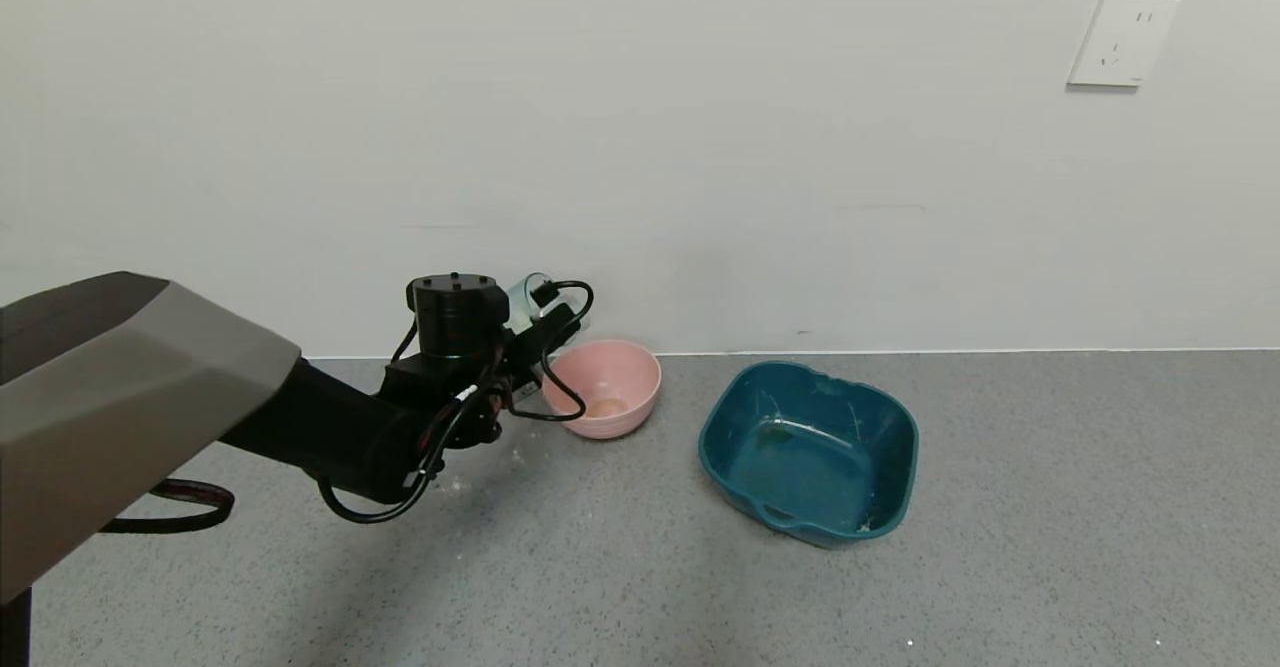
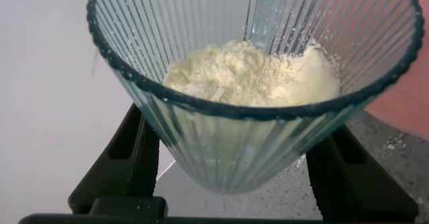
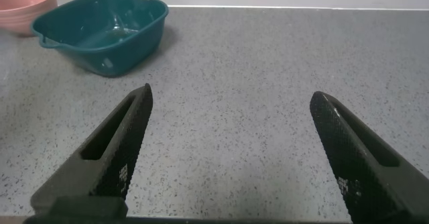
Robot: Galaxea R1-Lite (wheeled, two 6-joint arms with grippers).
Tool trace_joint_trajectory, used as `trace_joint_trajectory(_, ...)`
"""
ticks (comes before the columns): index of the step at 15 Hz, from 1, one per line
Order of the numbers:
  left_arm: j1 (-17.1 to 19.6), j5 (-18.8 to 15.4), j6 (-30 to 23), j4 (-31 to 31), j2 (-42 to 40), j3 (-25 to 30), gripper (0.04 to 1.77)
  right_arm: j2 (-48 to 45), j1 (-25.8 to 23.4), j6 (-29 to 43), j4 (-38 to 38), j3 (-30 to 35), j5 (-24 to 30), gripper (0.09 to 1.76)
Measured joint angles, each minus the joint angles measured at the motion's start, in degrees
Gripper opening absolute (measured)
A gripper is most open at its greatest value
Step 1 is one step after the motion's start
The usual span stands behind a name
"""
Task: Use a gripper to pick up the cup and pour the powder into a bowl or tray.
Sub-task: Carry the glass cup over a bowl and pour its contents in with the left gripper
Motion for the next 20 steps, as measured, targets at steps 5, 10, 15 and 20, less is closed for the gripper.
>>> trace_joint_trajectory(5,-0.2,0.3,8.0,-0.5,1.2,-0.5,1.26,0.0,0.0,0.0,0.0,0.0,0.0,1.71)
trace_joint_trajectory(10,-0.3,0.3,16.3,-0.5,1.9,-2.2,1.26,0.0,0.0,0.0,0.0,0.0,0.0,1.71)
trace_joint_trajectory(15,-0.9,0.3,22.4,-0.6,2.7,-3.2,1.26,0.0,0.0,0.0,0.0,0.0,0.0,1.71)
trace_joint_trajectory(20,-2.0,1.2,25.5,-0.7,3.8,-4.2,1.26,0.0,0.0,0.0,0.0,0.0,0.0,1.71)
